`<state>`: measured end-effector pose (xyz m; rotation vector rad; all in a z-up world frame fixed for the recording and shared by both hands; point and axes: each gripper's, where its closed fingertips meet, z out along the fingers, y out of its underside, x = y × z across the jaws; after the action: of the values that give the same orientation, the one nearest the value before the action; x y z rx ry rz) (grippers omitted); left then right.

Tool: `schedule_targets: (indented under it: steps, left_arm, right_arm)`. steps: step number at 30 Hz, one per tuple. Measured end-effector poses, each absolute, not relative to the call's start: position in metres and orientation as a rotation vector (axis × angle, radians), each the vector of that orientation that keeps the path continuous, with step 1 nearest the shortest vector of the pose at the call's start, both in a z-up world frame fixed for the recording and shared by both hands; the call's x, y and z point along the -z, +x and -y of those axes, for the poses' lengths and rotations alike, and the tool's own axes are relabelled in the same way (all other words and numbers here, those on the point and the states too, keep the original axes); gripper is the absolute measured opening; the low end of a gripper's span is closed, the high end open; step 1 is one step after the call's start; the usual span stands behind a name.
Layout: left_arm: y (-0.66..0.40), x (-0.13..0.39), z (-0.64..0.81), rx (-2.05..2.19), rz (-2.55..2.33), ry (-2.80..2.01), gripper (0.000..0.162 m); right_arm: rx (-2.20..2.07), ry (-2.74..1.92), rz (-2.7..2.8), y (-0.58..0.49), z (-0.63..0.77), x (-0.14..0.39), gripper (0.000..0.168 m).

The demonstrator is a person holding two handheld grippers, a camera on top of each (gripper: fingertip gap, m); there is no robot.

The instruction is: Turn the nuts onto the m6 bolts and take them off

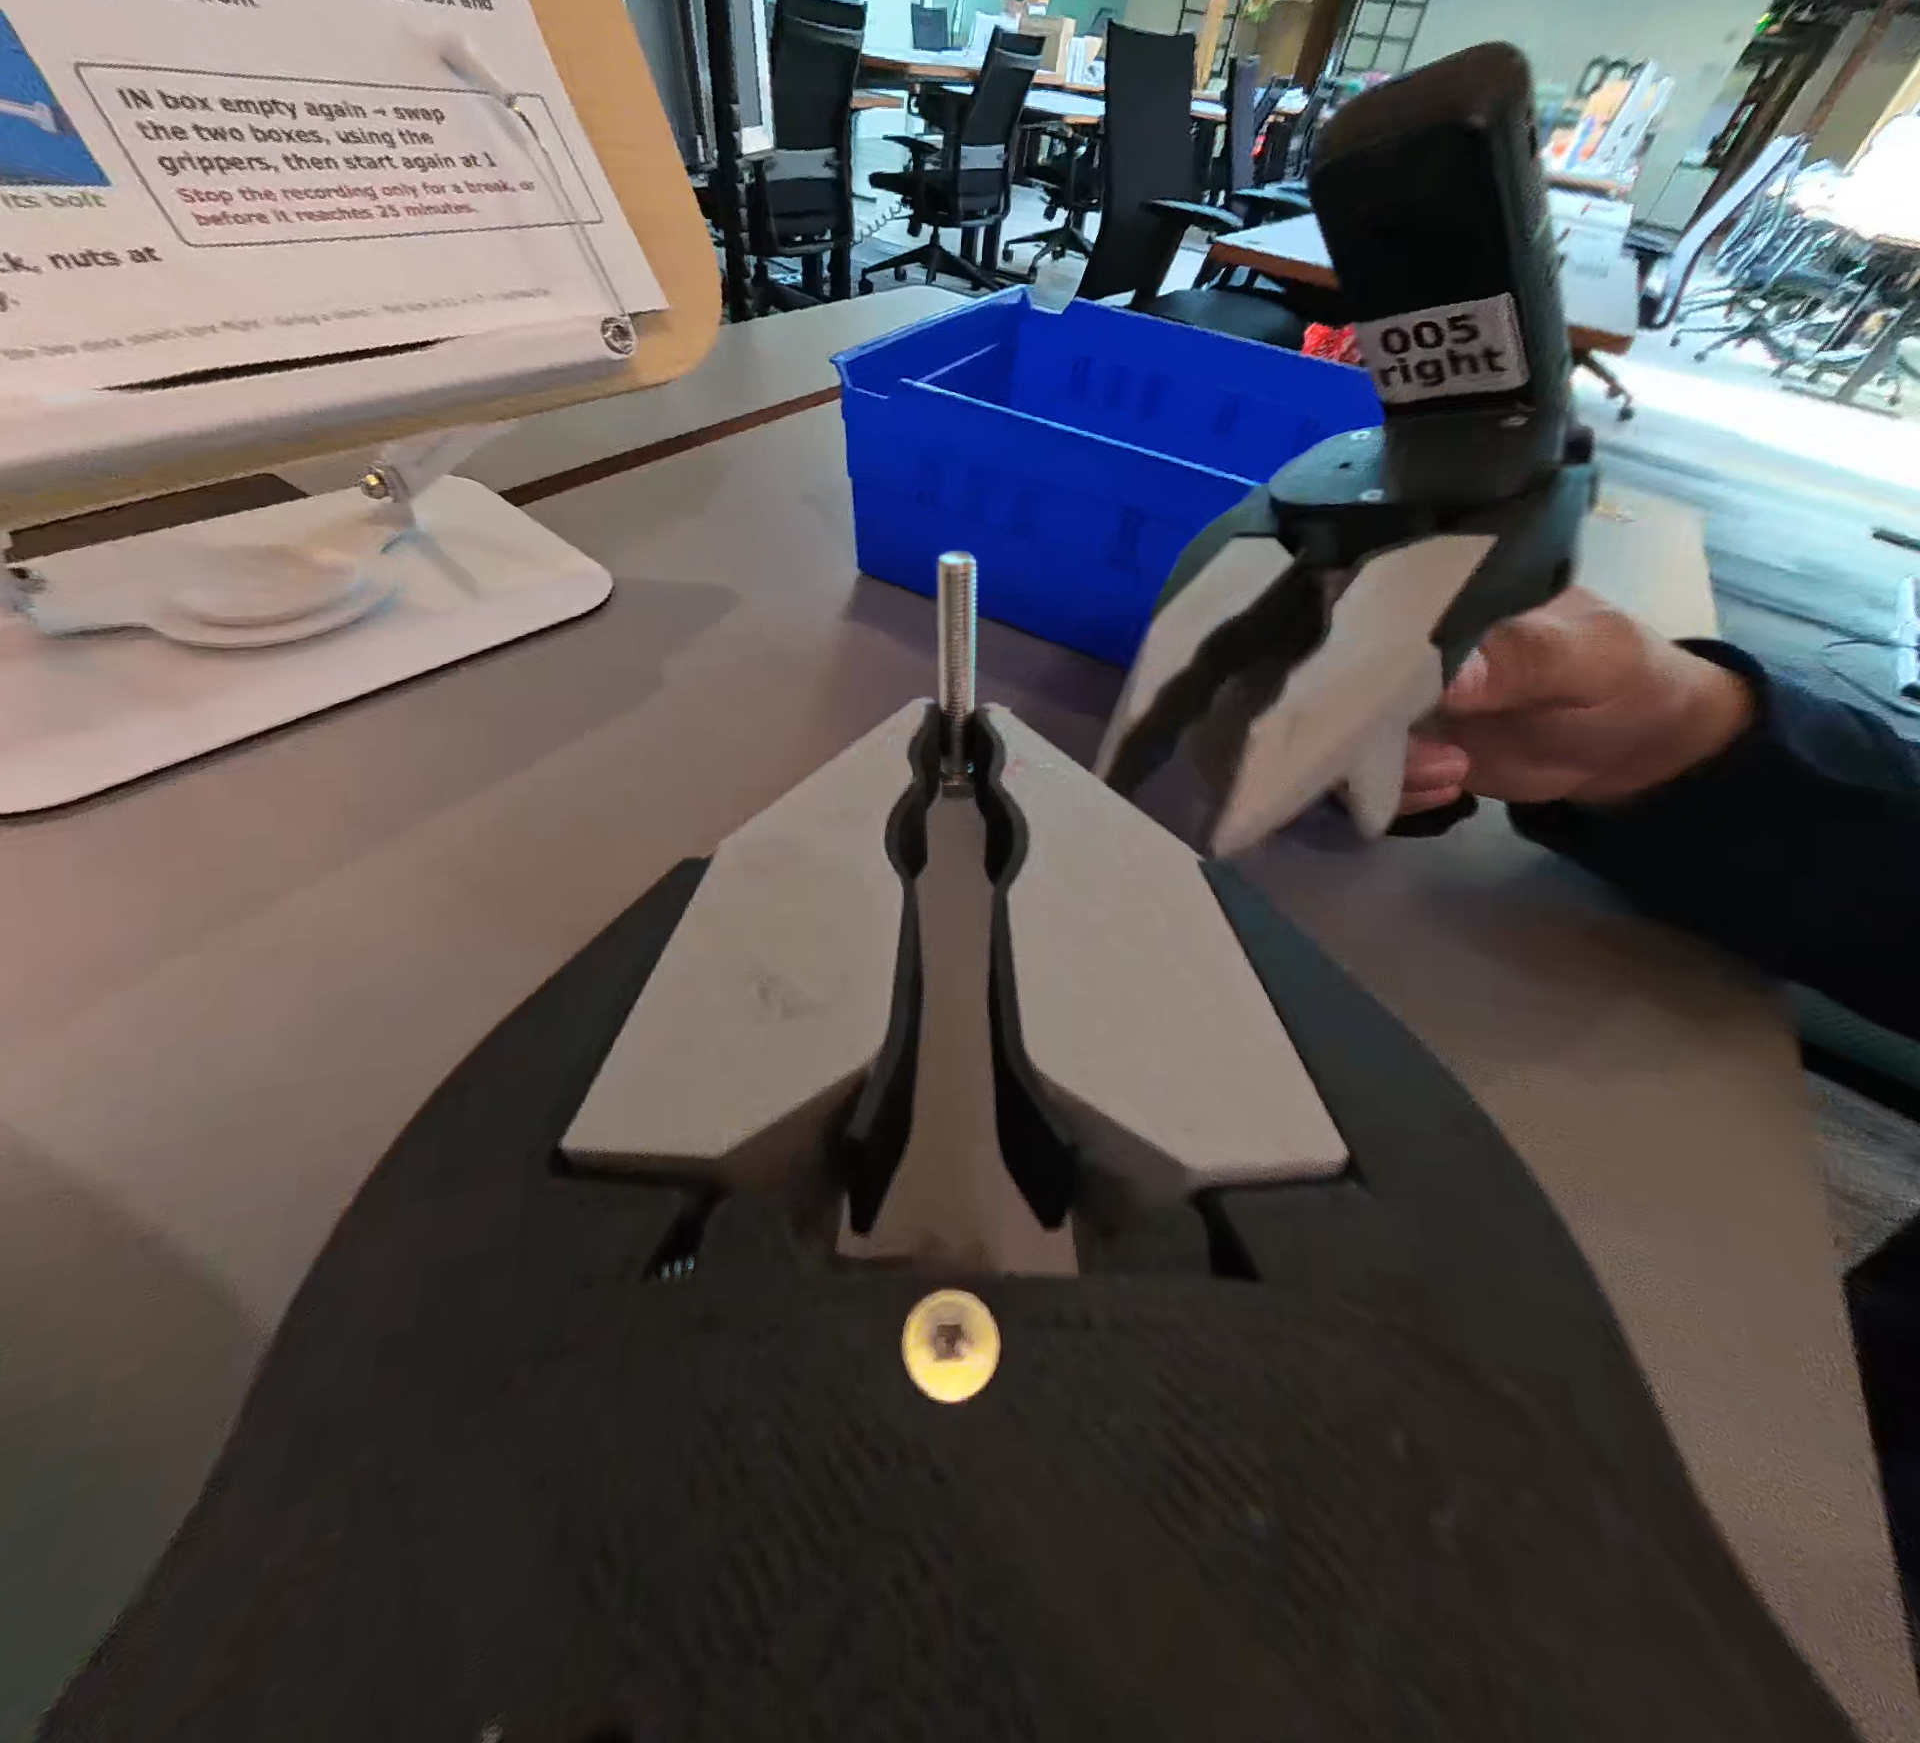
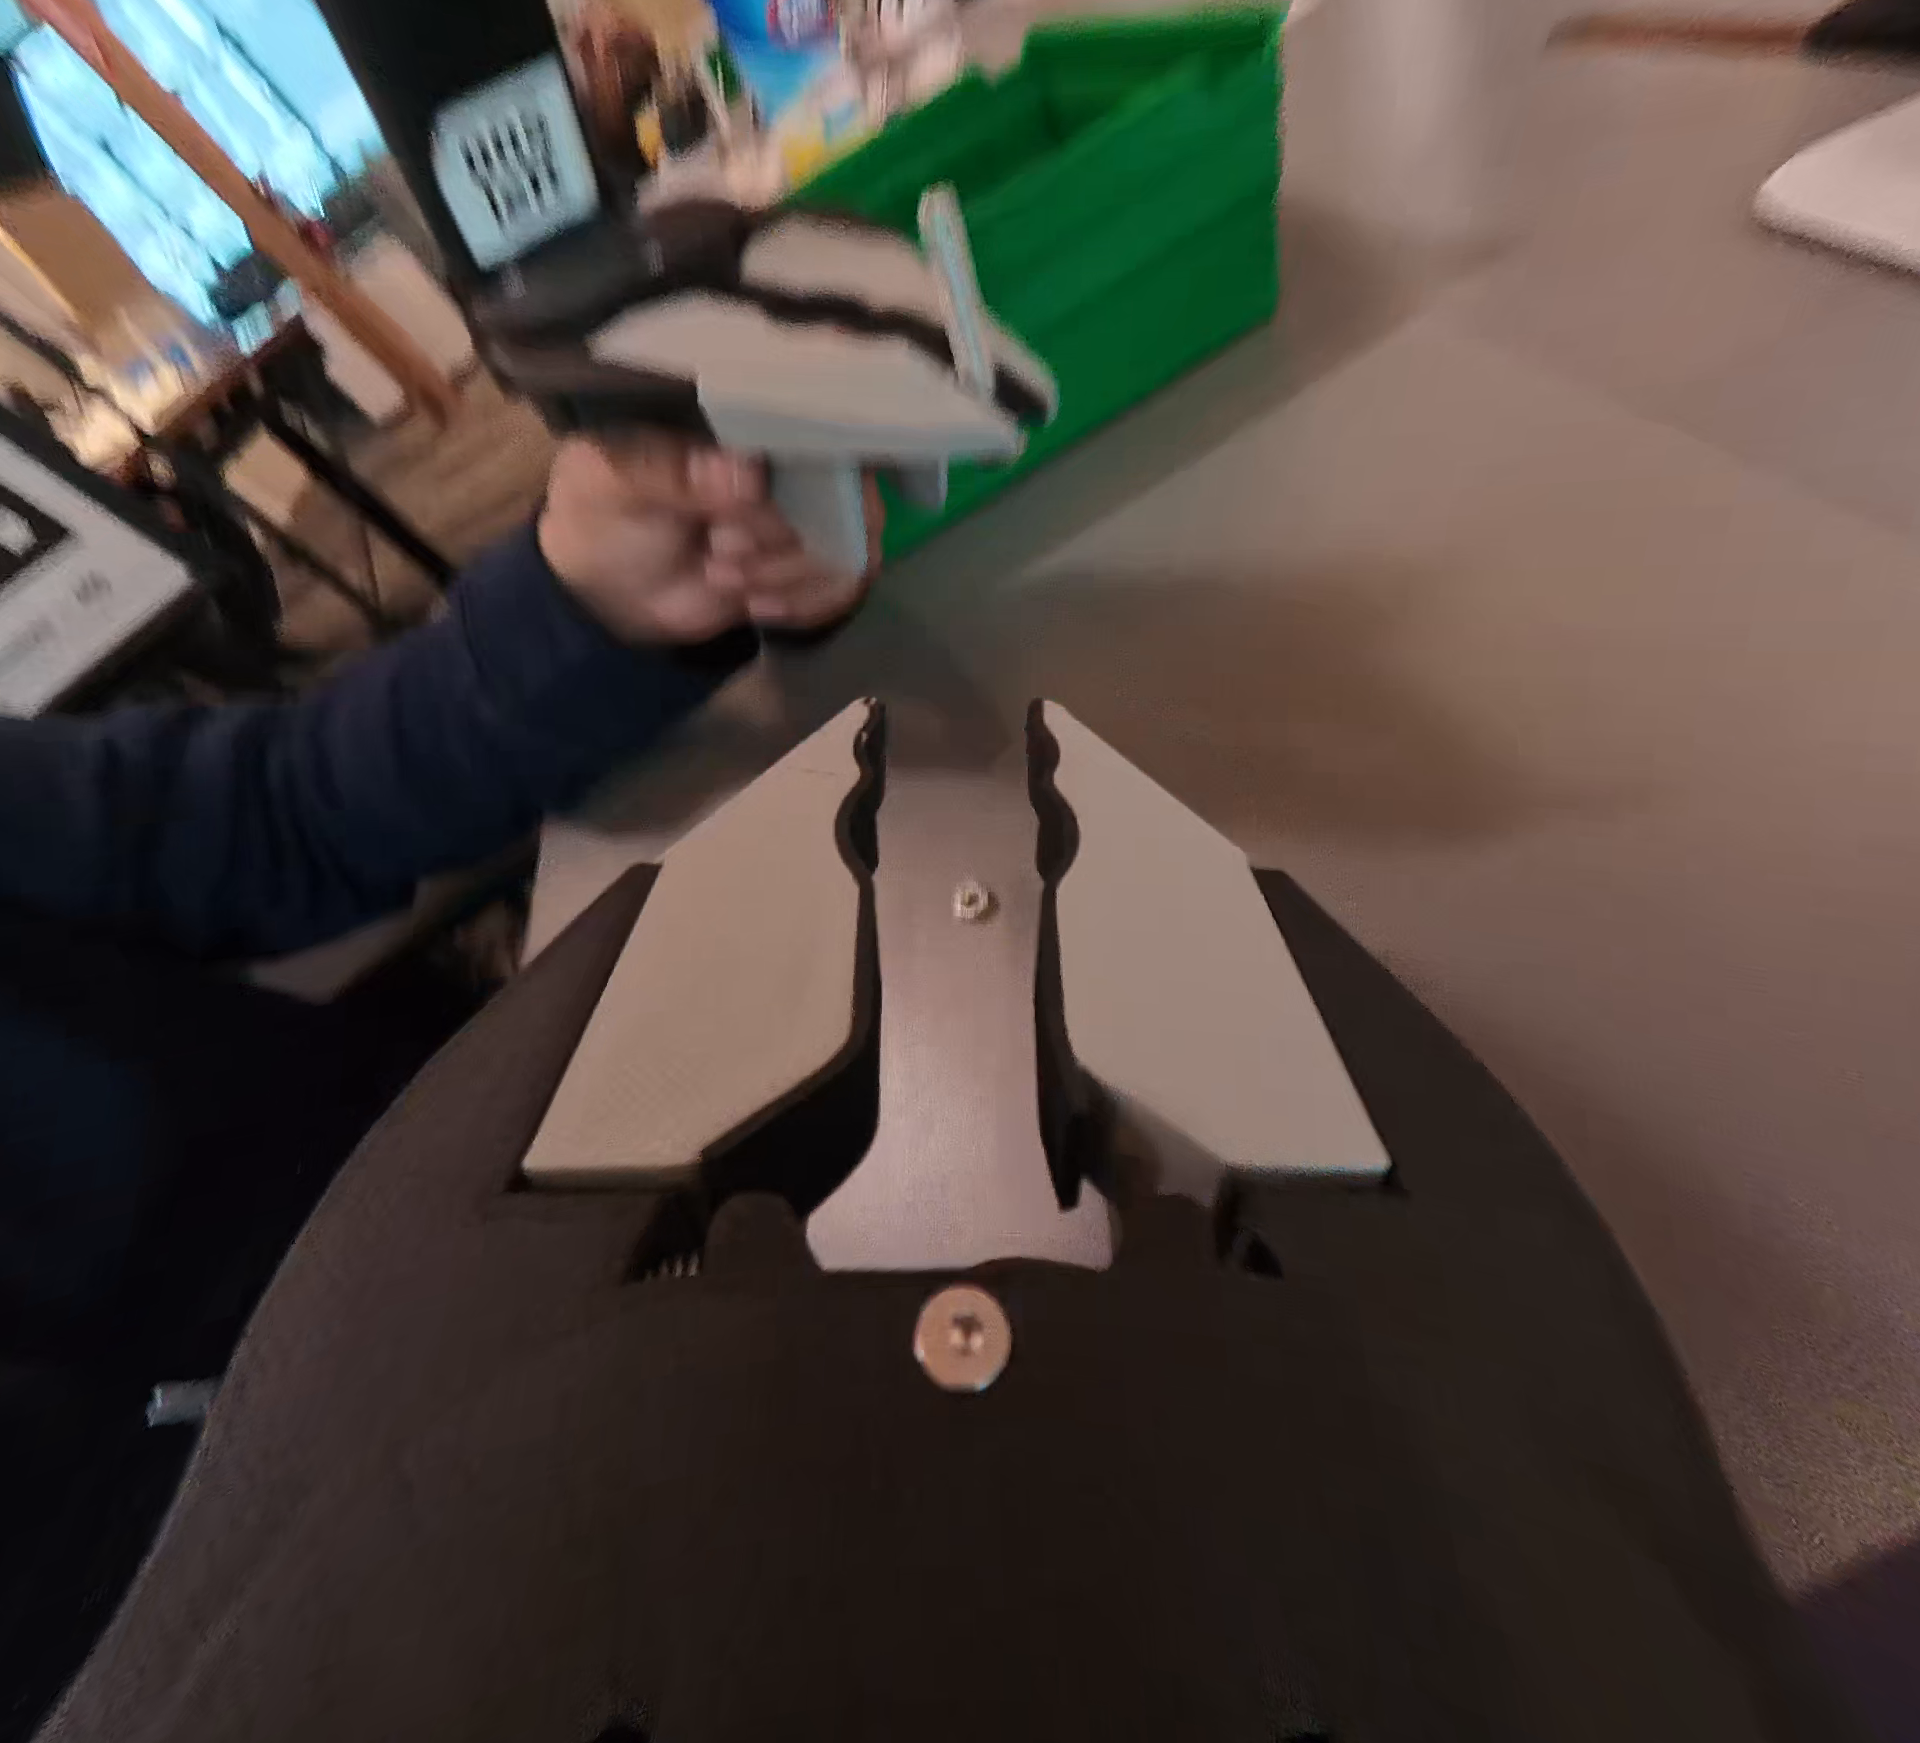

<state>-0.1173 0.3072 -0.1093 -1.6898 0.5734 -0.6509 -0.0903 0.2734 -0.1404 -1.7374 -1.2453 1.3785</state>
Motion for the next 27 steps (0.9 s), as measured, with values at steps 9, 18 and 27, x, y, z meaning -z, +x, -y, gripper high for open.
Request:
schedule_targets:
  steps: [9, 18, 27]
  left_arm:
    - [-0.125, 0.117, -0.296, 0.805, -0.616, -1.717, 0.002]
    - [-0.12, 0.125, -0.286, 0.857, -0.684, -1.73, 0.002]
    - [-0.103, 0.143, -0.283, 0.9, -0.763, -1.747, 0.002]
  right_arm:
    - [-0.852, -1.7, 1.813, -0.1, -0.238, 0.222, 0.021]
    - [-0.828, -1.677, 1.82, -0.102, -0.24, 0.225, 0.007]
    - [-0.921, -1.653, 1.695, -0.099, -0.246, 0.194, 0.007]
